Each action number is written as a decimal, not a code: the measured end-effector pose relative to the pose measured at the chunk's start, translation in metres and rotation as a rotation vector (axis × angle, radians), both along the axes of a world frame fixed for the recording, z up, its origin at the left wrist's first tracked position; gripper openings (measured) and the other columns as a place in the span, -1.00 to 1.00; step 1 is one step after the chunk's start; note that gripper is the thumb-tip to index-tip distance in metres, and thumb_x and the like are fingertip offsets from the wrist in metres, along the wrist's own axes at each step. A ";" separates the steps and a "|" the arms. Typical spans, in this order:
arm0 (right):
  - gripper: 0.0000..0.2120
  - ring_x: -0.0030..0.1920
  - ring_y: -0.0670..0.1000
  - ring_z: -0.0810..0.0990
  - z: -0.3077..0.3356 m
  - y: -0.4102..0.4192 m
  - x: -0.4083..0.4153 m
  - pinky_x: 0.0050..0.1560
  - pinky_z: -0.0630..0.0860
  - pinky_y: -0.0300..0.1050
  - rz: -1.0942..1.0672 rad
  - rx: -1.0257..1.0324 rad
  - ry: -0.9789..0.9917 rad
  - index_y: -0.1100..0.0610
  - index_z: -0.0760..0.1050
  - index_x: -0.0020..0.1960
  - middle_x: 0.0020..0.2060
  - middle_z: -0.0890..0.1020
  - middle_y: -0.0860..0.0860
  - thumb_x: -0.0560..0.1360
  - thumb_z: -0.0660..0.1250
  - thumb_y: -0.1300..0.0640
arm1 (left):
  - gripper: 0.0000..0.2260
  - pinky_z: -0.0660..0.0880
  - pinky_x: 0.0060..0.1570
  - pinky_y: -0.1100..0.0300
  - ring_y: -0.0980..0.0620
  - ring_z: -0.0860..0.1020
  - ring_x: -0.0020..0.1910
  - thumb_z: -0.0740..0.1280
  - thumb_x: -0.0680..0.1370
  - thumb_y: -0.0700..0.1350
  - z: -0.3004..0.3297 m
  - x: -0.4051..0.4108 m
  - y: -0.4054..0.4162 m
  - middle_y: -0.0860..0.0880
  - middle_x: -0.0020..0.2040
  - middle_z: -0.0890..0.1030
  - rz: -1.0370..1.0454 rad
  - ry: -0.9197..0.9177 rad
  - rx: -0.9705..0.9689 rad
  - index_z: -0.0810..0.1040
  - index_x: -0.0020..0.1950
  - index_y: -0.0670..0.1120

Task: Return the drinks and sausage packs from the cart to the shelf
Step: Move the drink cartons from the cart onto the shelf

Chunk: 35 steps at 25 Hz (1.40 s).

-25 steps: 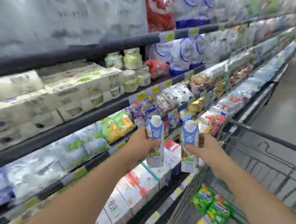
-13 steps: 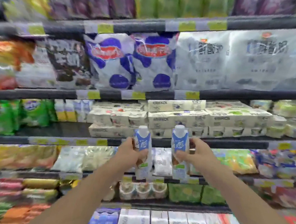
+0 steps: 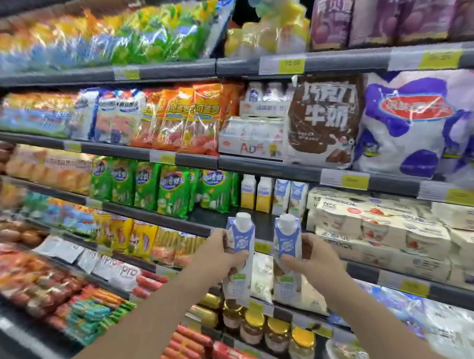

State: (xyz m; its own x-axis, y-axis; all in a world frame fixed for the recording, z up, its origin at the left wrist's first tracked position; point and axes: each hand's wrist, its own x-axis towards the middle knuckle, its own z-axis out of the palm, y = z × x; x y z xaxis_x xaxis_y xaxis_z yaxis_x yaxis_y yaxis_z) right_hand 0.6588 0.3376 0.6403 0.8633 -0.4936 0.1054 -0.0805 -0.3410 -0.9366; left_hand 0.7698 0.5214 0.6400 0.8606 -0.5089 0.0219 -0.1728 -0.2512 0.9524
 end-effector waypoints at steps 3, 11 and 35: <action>-0.71 -0.06 -0.14 0.60 0.000 0.004 0.040 -0.21 0.46 -0.26 -0.023 0.017 -0.006 0.07 0.49 0.14 -0.01 0.65 -0.05 0.47 0.48 0.19 | -0.81 0.55 -0.20 0.08 -0.04 0.64 -0.07 0.43 0.53 -0.13 -0.002 0.039 -0.002 -0.06 0.00 0.66 0.022 -0.007 -0.004 0.48 0.08 -0.05; -0.79 -0.04 0.02 0.68 0.004 -0.053 0.103 0.03 0.62 0.02 -0.141 -0.008 -0.041 0.07 0.53 0.02 -0.05 0.71 0.03 0.45 0.50 0.23 | -0.78 0.46 -0.35 0.20 0.00 0.51 -0.33 0.41 0.54 -0.23 0.008 0.112 -0.069 -0.12 -0.15 0.58 0.050 0.028 -0.089 0.46 0.13 -0.22; -0.57 0.11 0.00 0.49 -0.036 -0.094 0.195 0.08 0.47 -0.12 -0.604 -0.323 0.077 0.06 0.43 0.13 0.05 0.52 -0.01 0.38 0.55 0.02 | -0.52 0.55 0.17 0.05 0.03 0.60 0.12 0.53 0.43 -0.09 -0.033 0.212 -0.198 0.03 0.14 0.62 -0.255 -0.328 0.177 0.48 0.30 -0.03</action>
State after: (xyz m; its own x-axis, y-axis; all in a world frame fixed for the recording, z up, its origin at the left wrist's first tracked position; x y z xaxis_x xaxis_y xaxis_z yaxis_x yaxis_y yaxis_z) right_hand 0.8535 0.2434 0.6043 0.4575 -0.8448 0.2776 -0.4064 -0.4763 -0.7797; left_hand 0.9821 0.3233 0.6068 0.6692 -0.7243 0.1664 -0.5362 -0.3156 0.7829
